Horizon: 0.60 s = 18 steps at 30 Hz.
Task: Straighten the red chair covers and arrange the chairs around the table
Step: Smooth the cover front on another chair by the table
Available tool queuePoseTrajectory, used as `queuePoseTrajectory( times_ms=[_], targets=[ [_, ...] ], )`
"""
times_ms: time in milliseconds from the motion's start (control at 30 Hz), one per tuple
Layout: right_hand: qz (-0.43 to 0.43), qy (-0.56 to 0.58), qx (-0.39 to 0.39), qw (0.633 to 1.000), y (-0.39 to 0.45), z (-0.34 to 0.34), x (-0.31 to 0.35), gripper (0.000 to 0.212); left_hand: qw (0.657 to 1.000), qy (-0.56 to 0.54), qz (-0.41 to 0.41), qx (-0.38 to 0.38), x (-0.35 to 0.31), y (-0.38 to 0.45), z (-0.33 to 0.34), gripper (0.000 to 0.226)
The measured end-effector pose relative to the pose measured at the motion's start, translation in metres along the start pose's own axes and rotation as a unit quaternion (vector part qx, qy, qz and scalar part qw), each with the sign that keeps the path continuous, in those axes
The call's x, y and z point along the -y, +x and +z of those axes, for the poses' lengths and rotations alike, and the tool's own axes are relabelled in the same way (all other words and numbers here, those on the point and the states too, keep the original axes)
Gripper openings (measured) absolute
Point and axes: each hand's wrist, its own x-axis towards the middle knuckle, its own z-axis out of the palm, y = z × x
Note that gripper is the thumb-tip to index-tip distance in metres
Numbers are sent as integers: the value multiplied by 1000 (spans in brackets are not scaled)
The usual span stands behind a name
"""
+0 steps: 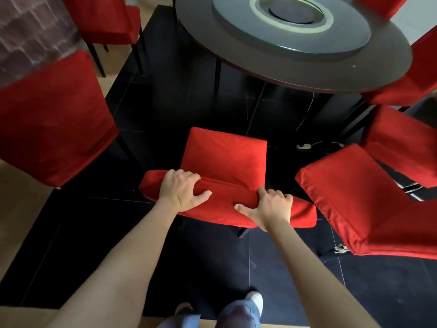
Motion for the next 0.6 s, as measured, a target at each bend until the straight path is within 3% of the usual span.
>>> queuePoseTrajectory(
  times_ms=[600],
  targets=[
    [34,-2,-16,999,54,0,23,102,1000,11,14,4,34,59,-8,83]
  ],
)
